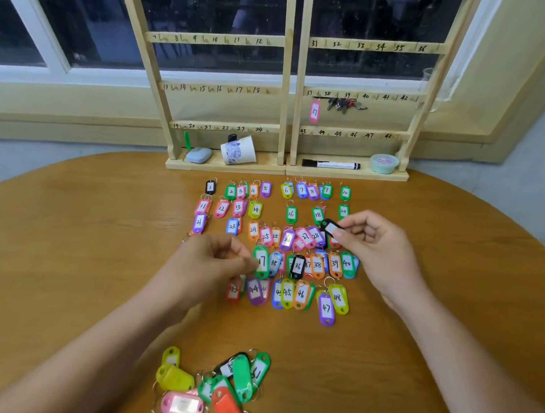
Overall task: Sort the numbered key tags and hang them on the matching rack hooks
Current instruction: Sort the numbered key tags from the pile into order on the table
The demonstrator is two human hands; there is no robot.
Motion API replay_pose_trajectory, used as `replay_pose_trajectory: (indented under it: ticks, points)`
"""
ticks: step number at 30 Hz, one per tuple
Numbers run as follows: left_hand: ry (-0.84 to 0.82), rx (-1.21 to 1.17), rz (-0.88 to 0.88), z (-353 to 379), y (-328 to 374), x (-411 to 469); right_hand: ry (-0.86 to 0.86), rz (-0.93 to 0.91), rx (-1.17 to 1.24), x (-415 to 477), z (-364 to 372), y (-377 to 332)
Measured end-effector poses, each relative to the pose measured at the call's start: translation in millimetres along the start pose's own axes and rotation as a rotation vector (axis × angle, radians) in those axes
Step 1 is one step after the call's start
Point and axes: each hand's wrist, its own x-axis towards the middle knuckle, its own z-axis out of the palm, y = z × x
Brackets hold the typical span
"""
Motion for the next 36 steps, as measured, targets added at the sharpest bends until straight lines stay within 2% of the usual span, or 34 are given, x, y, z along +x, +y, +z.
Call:
replay_pose_trajectory:
  ticks: [9, 13, 17, 26, 30, 32, 36]
  points:
    - [0.0, 0.161, 0.088, 25, 36, 79, 0.066, -0.066, -0.05, 1, -7, 10]
    - [0.009, 0.175, 0.056, 45, 55, 120, 0.066, -0.089, -0.073, 0, -6, 11]
    - [-0.015, 0.305, 0.007, 58, 61, 149, 0.086, -0.085, -0.07, 0, -8, 10]
    - [0.027, 0.533, -0.002, 69, 60, 168, 0.104, -0.085, -0.097, 0, -9, 7]
    - [0.046, 0.627, 0.105, 66, 66, 153, 0.111, -0.083, -0.111, 1, -10, 10]
    - [-0.019, 0.543, 0.219, 67, 71, 135, 0.113, -0.08, -0.115, 2, -10, 10]
    - [-0.274, 0.314, 0.358, 69, 71, 99, 0.092, -0.069, -0.12, 1, -9, 12]
